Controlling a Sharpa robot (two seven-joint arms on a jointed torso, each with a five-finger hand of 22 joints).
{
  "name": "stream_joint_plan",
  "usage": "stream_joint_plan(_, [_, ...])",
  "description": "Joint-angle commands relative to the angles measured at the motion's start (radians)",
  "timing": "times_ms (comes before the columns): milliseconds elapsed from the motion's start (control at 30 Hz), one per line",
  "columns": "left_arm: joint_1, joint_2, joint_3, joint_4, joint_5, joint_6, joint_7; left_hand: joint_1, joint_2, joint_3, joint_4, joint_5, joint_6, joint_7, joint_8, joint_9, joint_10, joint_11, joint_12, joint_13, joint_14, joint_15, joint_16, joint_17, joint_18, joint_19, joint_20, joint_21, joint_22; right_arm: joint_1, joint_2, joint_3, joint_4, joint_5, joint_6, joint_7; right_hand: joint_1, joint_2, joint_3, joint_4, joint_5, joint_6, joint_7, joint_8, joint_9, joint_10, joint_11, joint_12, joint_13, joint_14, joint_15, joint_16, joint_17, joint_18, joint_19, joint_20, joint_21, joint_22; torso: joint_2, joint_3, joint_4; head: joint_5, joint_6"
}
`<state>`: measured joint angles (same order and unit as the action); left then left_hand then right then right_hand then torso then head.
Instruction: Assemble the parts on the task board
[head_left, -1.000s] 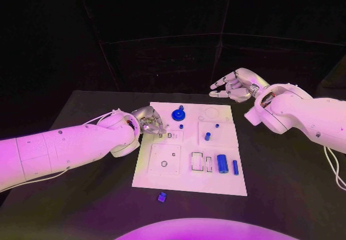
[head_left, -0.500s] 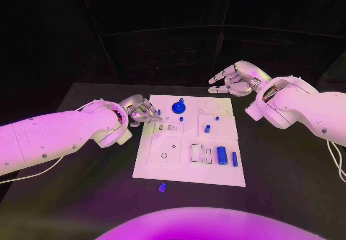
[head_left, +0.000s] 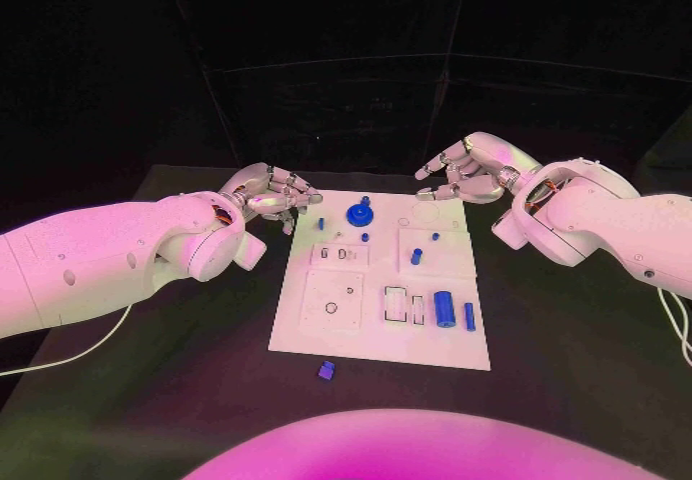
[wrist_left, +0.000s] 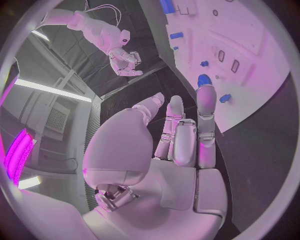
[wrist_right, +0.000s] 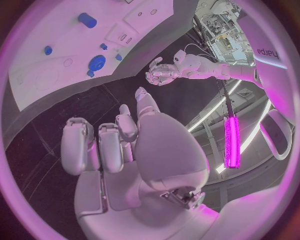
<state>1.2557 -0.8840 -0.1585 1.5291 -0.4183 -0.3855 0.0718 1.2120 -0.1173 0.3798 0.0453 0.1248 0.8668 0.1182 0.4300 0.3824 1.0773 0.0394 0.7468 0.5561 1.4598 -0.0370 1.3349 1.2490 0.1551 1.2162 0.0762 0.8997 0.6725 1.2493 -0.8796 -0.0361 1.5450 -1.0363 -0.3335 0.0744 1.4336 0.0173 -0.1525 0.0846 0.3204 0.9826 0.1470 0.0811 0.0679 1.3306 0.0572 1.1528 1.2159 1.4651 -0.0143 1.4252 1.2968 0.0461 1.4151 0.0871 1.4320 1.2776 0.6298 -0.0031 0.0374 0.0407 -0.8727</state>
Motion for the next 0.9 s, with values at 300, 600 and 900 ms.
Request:
stream_joint_plan(300, [0.003, 0.001, 0.0, -0.009, 0.107, -0.001, 0.113, 0.008, -0.002, -0.003, -0.005, 0.0, 0.007, 0.005, -0.006, -0.005, -0.008, 0.0, -0.004, -0.006, -0.001, 0.005, -0.005, -0.002, 0.017, -0.006, -0.002, -0.009, -0.006, -0.02, 0.005, -0.001, 0.053, -0.157, 0.047, 0.029, 0.05, 0.007, 0.0, -0.038, -0.048, 0.022, -0.005, 0.01, 0.001, -0.004, -0.005, -0.002, -0.004, 0.052, -0.008, -0.002, 0.011, 0.017, -0.001, -0.001, -0.003, 0.003, -0.003, -0.0003, 0.0003, 0.01, 0.0])
stream_joint_plan(600, [0.003, 0.006, 0.0, -0.029, 0.114, -0.013, 0.14, 0.008, -0.002, -0.004, -0.005, 0.0, 0.009, 0.004, -0.006, -0.008, -0.006, 0.0, -0.003, -0.009, -0.002, 0.005, -0.009, -0.007, 0.019, -0.009, -0.001, -0.019, -0.018, -0.044, 0.045, -0.075, 0.154, -0.454, 0.11, 0.034, 0.099, 0.002, 0.007, -0.082, -0.092, 0.033, -0.025, 0.004, -0.002, 0.013, -0.02, 0.022, 0.014, 0.057, -0.018, 0.009, 0.033, 0.014, 0.008, -0.005, 0.004, 0.017, -0.008, 0.0001, -0.0007, 0.023, 0.0])
stream_joint_plan(900, [0.003, 0.02, 0.0, -0.05, 0.137, -0.013, 0.154, 0.011, -0.001, -0.005, -0.007, 0.0, 0.009, 0.004, -0.007, -0.011, -0.006, 0.0, -0.004, -0.012, -0.005, 0.005, -0.015, -0.014, 0.021, -0.012, -0.001, -0.03, -0.029, -0.07, 0.127, -0.119, 0.167, -0.646, 0.164, 0.023, 0.106, -0.001, 0.005, -0.097, -0.095, 0.017, -0.039, -0.011, -0.004, 0.019, -0.042, 0.032, 0.022, 0.06, -0.035, 0.016, 0.046, 0.014, 0.009, -0.02, 0.004, 0.019, -0.019, -0.0009, -0.0008, 0.034, 0.0])
